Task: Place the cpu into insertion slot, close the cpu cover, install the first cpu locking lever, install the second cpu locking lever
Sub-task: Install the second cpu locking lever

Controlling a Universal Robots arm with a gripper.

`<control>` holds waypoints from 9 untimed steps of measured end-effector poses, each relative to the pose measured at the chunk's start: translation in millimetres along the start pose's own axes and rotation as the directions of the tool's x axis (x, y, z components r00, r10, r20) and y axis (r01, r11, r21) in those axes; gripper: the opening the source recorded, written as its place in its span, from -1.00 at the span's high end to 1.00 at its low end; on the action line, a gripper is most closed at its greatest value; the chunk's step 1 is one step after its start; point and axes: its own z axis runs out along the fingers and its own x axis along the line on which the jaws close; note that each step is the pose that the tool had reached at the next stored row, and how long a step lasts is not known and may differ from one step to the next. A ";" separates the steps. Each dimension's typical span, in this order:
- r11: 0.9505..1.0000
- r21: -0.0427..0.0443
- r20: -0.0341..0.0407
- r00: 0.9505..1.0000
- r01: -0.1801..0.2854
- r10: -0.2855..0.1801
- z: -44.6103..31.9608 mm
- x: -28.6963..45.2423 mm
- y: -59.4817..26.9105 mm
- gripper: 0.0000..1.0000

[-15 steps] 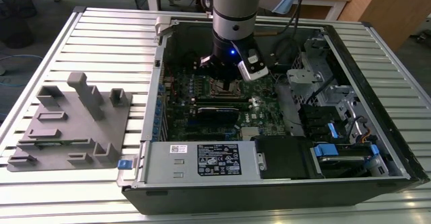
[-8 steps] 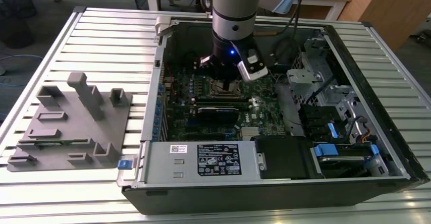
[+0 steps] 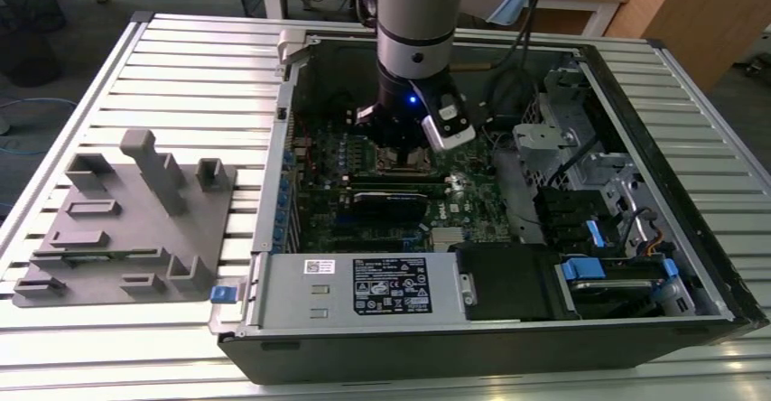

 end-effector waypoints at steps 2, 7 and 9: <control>1.000 0.000 0.000 1.000 0.000 0.000 2.1 0.4 -0.2 0.79; 1.000 0.001 0.000 1.000 0.000 0.000 4.0 4.0 -0.5 0.79; 1.000 0.001 0.000 1.000 0.000 0.000 4.3 7.2 -0.7 0.79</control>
